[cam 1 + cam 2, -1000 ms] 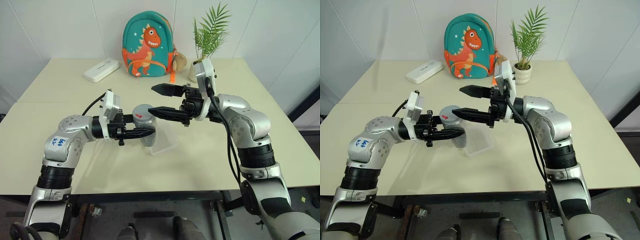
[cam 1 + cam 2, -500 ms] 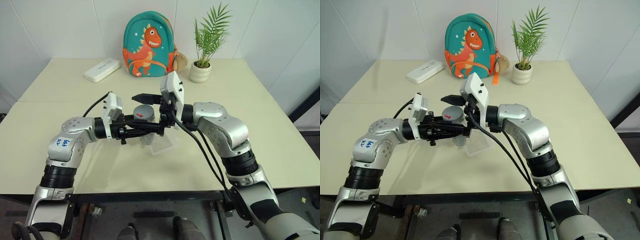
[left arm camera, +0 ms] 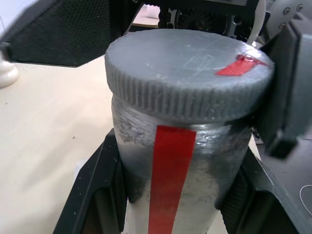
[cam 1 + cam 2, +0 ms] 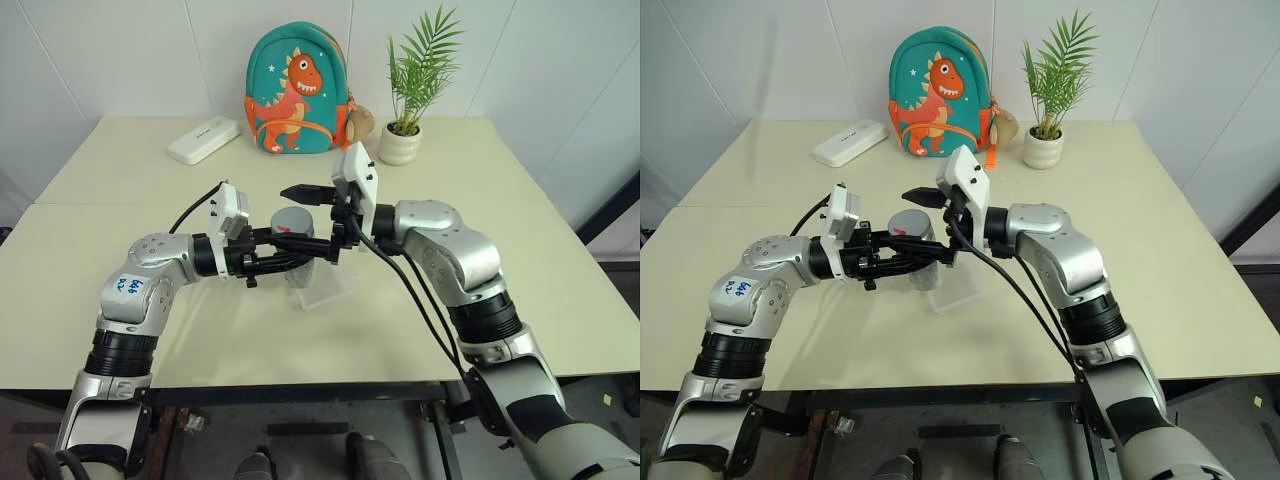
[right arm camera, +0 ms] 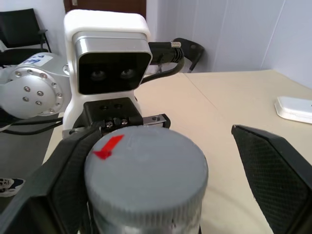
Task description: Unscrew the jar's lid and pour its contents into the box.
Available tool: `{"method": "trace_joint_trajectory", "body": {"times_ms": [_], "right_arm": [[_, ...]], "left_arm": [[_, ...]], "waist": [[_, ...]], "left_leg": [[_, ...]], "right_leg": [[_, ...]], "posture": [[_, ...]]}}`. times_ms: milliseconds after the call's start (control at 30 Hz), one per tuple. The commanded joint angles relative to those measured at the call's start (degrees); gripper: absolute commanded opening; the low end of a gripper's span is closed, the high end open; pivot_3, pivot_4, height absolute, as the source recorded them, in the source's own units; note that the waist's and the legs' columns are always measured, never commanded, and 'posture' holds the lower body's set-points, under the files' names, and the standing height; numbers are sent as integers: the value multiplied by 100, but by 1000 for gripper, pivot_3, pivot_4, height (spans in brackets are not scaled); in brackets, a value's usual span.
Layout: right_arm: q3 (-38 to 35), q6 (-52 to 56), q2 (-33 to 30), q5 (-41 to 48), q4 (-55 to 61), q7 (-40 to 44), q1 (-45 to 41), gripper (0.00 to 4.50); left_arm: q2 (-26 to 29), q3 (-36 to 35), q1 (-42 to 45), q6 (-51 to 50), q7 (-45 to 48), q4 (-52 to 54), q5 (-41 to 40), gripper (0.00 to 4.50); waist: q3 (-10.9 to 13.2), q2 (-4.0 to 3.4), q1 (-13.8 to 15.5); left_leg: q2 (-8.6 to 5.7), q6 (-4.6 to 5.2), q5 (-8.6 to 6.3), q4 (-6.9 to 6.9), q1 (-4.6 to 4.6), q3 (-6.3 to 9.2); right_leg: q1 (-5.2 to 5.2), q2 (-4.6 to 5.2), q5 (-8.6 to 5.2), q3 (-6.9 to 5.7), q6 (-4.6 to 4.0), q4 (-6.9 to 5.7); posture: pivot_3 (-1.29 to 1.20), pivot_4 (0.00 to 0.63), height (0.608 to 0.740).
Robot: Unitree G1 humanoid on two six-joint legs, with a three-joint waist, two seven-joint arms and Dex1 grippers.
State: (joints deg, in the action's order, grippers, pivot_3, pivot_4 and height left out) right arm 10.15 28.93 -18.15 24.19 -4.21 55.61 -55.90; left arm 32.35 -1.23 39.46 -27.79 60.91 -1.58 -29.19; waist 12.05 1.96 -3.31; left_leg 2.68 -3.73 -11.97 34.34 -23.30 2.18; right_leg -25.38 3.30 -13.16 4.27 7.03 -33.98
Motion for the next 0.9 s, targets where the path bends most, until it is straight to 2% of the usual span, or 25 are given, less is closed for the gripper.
{"method": "trace_joint_trajectory", "body": {"times_ms": [33,267,433,633,767,900], "right_arm": [[-581,-271,-467,-51,-238,23,-37,4471],[-1005,-107,-1018,313,-312,246,160,4471],[-1271,158,-1131,690,-91,469,289,4471],[-1230,566,-747,1196,551,252,255,4471],[-739,620,-232,1103,993,10,195,4471],[-531,640,83,973,950,-245,8,4471]], "left_arm": [[73,-152,10,72,51,244,-116,1955],[163,-233,-21,60,49,259,-136,1955],[295,-275,33,77,180,143,-111,1955],[330,-207,114,165,339,-14,-50,1955],[238,-71,242,277,457,-161,20,1955],[178,-58,332,275,458,-211,-1,1955]], "waist": [[0,0,3],[0,0,23],[3,-4,-35],[4,-7,-49],[4,-7,-45],[4,-7,-10]], "left_leg": [[0,0,0,1,0,0],[0,0,0,1,-2,-3],[0,0,0,-6,4,-9],[0,0,0,-2,4,-10],[0,0,0,0,3,-10],[0,0,0,2,1,-10]], "right_leg": [[0,0,0,0,0,0],[0,0,-8,2,-14,8],[-1,-1,-2,8,-2,4],[-3,-2,0,12,1,0],[-3,-2,0,12,1,0],[-3,-2,1,12,2,-1]], "posture": [[0,150,740],[0,150,740],[0,150,740],[0,150,740],[0,150,740],[0,150,740]]}}
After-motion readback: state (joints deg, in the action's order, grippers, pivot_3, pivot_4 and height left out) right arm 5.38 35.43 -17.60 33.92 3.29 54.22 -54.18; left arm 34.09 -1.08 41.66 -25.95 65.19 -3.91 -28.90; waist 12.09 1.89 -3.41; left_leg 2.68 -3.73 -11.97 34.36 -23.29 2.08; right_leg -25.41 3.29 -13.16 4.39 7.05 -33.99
